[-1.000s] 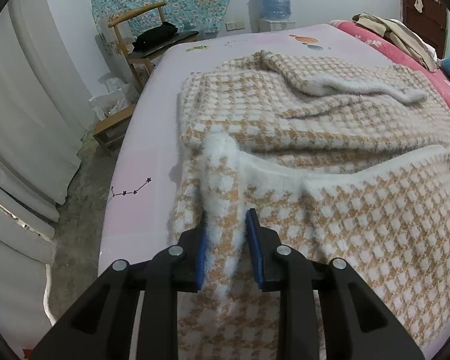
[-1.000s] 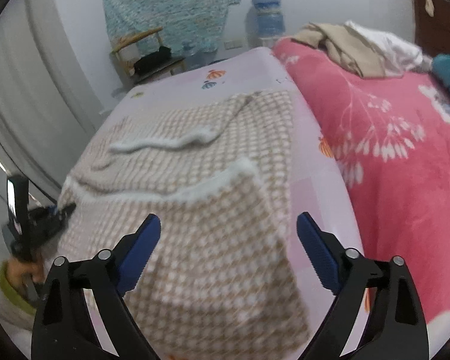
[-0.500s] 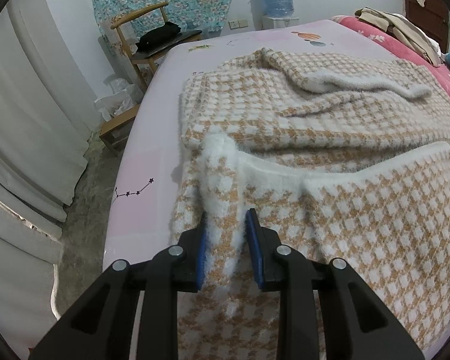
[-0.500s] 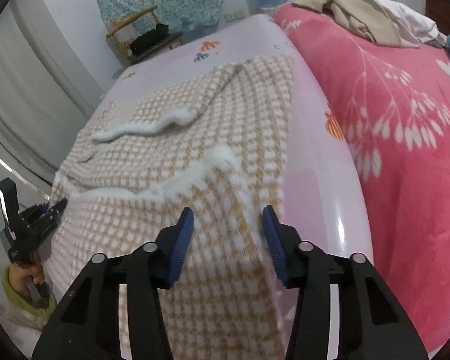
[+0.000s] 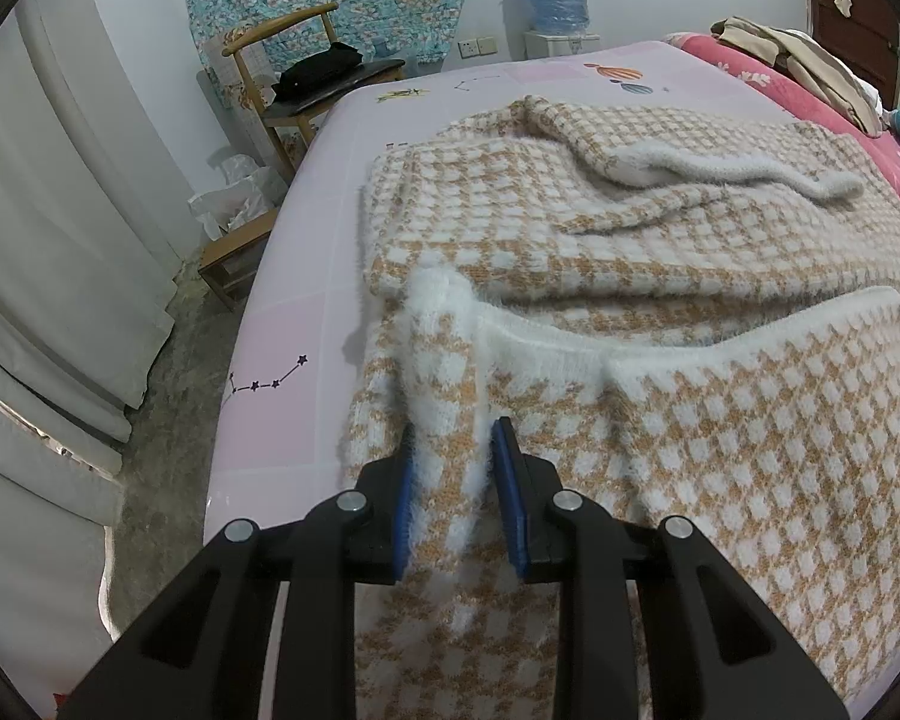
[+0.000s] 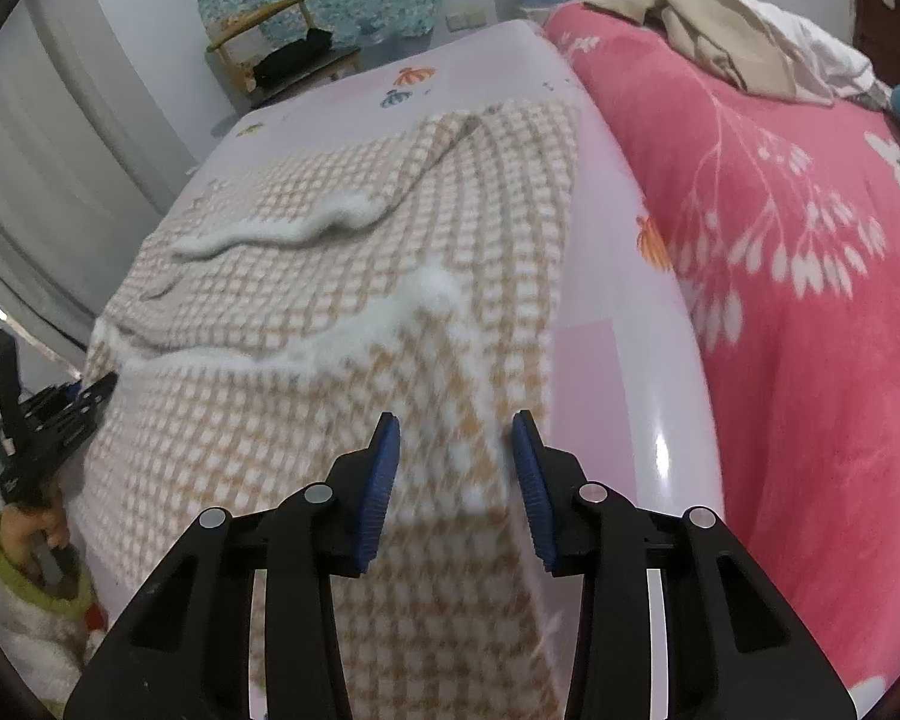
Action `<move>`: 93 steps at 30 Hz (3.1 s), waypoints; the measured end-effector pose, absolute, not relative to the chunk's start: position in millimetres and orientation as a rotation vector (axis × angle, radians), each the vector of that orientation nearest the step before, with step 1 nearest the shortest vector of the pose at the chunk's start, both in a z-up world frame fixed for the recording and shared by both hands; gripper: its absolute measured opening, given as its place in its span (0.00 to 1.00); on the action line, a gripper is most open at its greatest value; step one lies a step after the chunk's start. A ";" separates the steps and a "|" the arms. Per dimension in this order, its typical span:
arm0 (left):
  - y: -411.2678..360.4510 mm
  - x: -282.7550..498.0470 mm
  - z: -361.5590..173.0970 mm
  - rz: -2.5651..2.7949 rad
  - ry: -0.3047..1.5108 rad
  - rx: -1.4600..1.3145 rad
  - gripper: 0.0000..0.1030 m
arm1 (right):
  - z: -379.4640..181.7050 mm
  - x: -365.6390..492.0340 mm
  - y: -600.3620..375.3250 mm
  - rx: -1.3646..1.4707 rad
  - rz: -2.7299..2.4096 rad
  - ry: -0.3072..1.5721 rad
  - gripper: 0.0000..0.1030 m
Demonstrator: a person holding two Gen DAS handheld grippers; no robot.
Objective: Fold large clothes
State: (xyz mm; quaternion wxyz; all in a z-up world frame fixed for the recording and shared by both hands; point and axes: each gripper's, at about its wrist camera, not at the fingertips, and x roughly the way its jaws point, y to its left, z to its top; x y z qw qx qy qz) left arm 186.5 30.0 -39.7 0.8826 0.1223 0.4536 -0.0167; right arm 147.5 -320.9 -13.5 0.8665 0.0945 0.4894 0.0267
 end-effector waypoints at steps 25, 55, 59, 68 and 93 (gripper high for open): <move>34.7 187.3 -39.6 -0.058 0.945 0.213 0.24 | -10.2 147.0 -282.9 0.042 0.049 1.043 0.20; 35.5 153.2 6.4 -0.061 0.737 0.274 0.12 | 26.4 99.6 -272.9 0.020 -0.063 0.788 0.05; 37.2 149.7 26.0 -0.071 0.688 0.261 0.12 | 33.3 96.4 -279.3 0.045 -0.062 0.758 0.05; 38.4 157.0 49.9 -0.088 0.610 0.249 0.12 | 58.0 101.2 -284.4 0.054 -0.075 0.677 0.05; 91.5 151.8 115.8 -0.126 0.401 0.064 0.04 | 109.7 114.5 -295.2 0.078 -0.040 0.499 0.05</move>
